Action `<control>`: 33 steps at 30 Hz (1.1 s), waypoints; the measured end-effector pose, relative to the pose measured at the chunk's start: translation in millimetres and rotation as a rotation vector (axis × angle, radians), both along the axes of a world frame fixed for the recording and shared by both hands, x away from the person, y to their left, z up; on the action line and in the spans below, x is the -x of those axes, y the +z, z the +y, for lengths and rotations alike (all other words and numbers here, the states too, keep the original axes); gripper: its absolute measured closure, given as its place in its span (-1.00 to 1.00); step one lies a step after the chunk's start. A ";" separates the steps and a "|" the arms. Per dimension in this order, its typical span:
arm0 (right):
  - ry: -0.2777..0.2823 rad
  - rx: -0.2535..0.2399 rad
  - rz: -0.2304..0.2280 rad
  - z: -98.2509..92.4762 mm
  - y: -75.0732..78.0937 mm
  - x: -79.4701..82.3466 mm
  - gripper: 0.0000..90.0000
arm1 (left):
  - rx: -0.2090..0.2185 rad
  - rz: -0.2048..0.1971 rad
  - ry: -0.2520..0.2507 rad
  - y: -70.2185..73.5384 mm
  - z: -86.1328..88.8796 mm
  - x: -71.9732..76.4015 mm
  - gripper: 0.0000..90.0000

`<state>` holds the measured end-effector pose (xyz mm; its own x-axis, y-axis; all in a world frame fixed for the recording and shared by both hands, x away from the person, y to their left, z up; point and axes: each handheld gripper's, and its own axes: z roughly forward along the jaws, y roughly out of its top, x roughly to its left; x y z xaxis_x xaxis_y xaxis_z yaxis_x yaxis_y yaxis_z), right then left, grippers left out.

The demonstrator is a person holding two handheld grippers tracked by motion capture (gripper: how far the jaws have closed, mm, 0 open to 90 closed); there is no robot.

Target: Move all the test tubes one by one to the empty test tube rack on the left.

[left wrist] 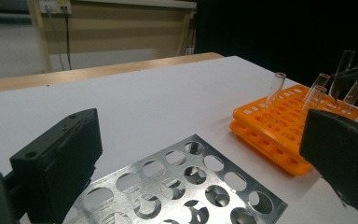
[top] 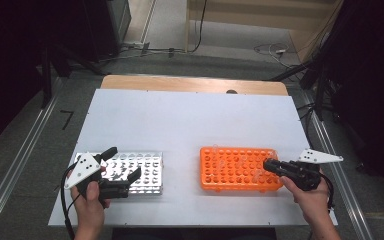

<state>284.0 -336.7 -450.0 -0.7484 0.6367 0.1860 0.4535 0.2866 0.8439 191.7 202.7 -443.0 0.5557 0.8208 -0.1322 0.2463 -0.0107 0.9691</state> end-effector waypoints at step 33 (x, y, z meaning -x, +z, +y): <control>0.027 -0.062 -0.159 43.7 58.9 22.9 0.65 | -0.025 0.023 -0.088 10.5 -33.2 -0.8 -1.00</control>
